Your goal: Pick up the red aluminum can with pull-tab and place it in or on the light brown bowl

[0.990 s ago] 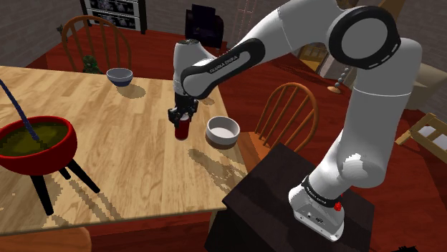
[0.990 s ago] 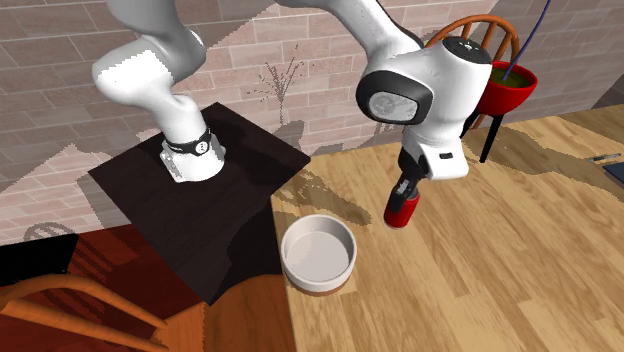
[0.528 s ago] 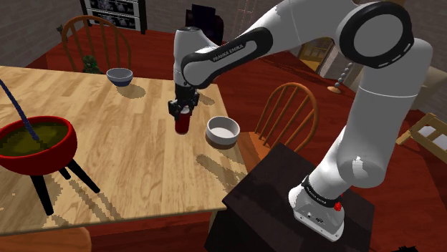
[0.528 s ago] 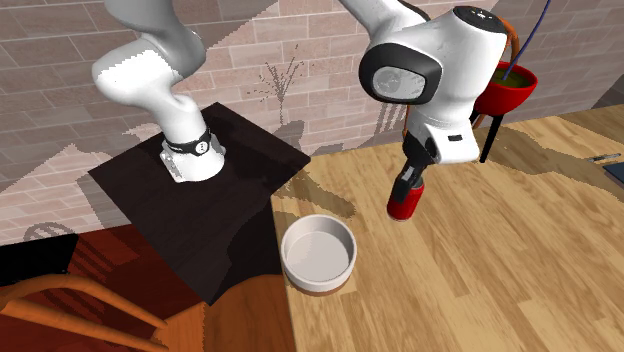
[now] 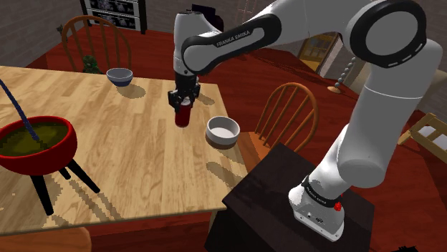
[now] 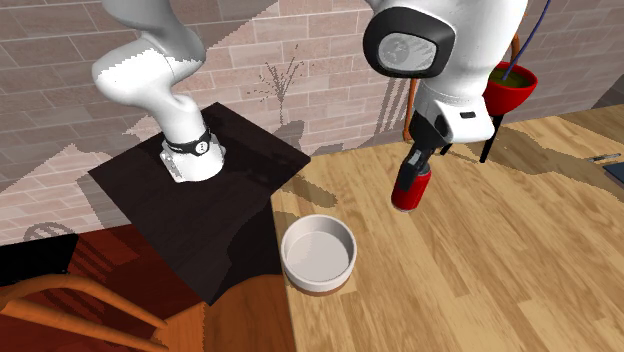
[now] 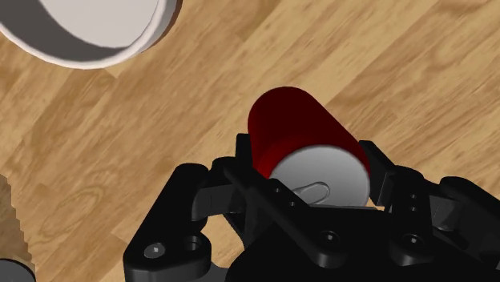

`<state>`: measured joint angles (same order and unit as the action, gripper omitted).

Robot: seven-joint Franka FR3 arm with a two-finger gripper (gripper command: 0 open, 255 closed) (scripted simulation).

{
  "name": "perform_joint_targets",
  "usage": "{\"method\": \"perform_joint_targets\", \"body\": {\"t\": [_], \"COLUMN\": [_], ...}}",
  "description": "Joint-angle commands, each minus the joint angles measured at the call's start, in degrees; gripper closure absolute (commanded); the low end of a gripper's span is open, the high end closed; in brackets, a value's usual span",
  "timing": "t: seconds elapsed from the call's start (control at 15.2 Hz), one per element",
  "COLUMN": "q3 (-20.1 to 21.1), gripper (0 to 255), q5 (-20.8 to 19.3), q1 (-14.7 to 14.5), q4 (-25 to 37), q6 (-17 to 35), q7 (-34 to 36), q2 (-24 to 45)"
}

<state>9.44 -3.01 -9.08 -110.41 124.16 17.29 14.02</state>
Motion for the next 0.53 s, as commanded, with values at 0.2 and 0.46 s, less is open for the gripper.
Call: {"method": "perform_joint_targets", "body": {"t": [0.2, 0.46], "q3": [0.09, -1.32], "gripper": [255, 255], "q5": [0.32, 1.69], "q1": [0.08, 2.81], "q4": [1.48, -5.93], "q6": [-2.80, -1.55], "q7": [-0.24, -4.90], "q2": [-1.36, -7.66]}}
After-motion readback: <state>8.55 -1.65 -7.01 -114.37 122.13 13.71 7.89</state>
